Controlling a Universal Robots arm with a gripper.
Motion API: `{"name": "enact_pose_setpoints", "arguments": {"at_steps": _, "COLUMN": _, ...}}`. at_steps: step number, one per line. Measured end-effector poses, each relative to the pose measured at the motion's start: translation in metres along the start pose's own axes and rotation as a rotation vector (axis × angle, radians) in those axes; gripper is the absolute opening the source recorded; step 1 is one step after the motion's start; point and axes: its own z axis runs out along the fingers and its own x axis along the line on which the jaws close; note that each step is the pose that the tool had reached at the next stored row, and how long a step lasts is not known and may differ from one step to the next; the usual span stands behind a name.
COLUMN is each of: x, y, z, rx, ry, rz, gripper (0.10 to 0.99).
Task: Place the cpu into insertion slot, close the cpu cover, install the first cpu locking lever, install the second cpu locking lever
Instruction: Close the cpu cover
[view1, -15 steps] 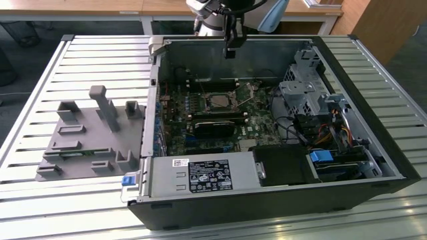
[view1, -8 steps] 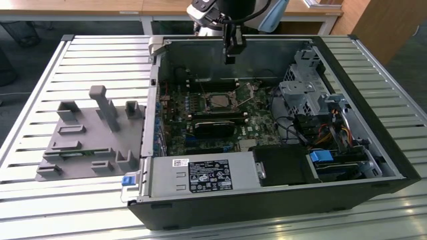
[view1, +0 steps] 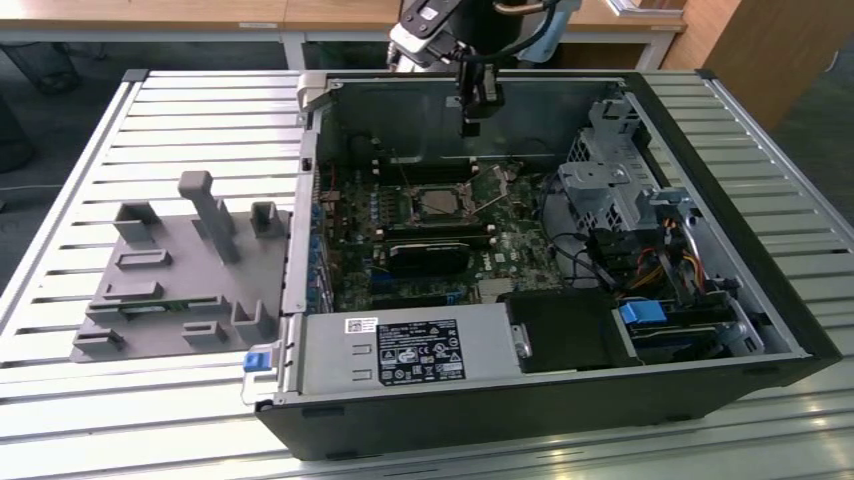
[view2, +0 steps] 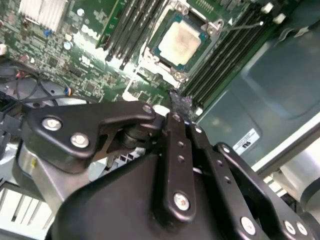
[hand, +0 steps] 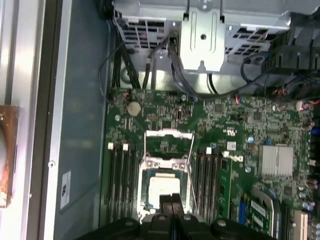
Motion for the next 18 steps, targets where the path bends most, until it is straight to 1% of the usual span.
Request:
{"name": "enact_pose_setpoints", "arguments": {"at_steps": 6, "x": -0.0002, "y": -0.0003, "z": 0.0107, "rx": 0.0, "ry": 0.0, "rz": 0.0, "gripper": 0.106}}
{"name": "enact_pose_setpoints", "arguments": {"at_steps": 10, "x": -0.0004, "y": -0.0003, "z": 0.0159, "rx": 0.0, "ry": 0.0, "rz": 0.0, "gripper": 0.106}}
{"name": "enact_pose_setpoints", "arguments": {"at_steps": 13, "x": -0.0004, "y": 0.0003, "z": 0.0181, "rx": 0.0, "ry": 0.0, "rz": 0.0, "gripper": 0.106}}
{"name": "enact_pose_setpoints", "arguments": {"at_steps": 18, "x": -0.0004, "y": 0.0009, "z": 0.0191, "rx": 0.0, "ry": 0.0004, "rz": 0.0, "gripper": 0.106}}
